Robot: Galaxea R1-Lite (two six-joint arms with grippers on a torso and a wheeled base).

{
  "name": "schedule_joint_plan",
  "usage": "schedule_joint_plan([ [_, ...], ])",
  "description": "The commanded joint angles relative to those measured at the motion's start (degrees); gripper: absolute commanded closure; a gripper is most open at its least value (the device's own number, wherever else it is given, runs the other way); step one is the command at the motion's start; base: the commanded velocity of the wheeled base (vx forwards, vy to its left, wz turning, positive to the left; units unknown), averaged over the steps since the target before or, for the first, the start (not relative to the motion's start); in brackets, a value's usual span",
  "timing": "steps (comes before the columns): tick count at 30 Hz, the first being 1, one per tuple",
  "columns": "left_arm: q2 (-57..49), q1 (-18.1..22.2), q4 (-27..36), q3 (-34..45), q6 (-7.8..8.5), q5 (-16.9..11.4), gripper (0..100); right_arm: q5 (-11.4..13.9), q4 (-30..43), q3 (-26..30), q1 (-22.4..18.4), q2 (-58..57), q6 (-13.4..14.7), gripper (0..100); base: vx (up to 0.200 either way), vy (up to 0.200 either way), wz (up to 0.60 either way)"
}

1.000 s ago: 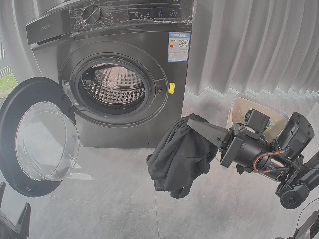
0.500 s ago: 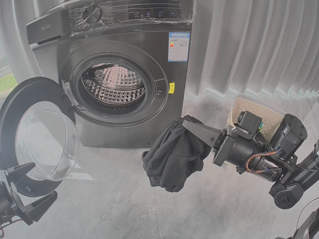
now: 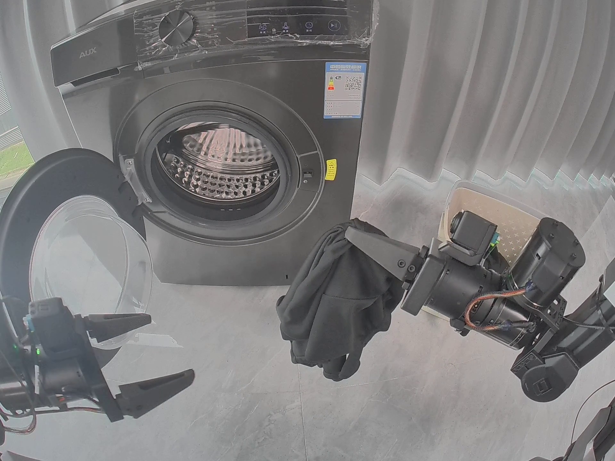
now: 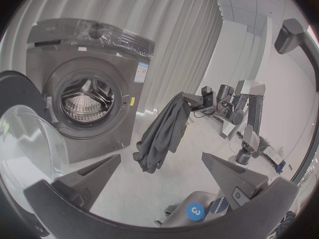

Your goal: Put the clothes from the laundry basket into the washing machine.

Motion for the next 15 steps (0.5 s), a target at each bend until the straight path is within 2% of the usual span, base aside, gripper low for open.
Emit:
schedule_joint_plan([
  [1, 11.08, -3.54, -4.56, 0.03, -1.18, 0.25, 0, -0.04, -0.14, -1.13, 0.21, 0.18, 0.09, 100, 0.000, 0.000, 0.00],
  [7, 15.83, -8.64, -8.51, 1.61, -3.20, 0.25, 0, -0.04, -0.05, -0.96, 0.30, 0.01, 0.53, 100, 0.000, 0.000, 0.00],
  [13, 21.10, -9.52, -14.49, 0.90, -4.08, -0.37, 0, -0.04, 0.12, -0.78, 0.56, 0.01, 0.89, 100, 0.000, 0.000, 0.00],
  [14, 21.80, -9.52, -15.46, 0.82, -4.87, -0.45, 0, -0.04, 0.12, -0.87, 0.56, 0.01, 0.89, 100, 0.000, 0.000, 0.00],
  [15, 23.21, -9.61, -16.86, 0.55, -6.63, -0.45, 0, -0.04, 0.04, -0.87, 0.65, 0.10, 0.89, 100, 0.000, 0.000, 0.00],
])
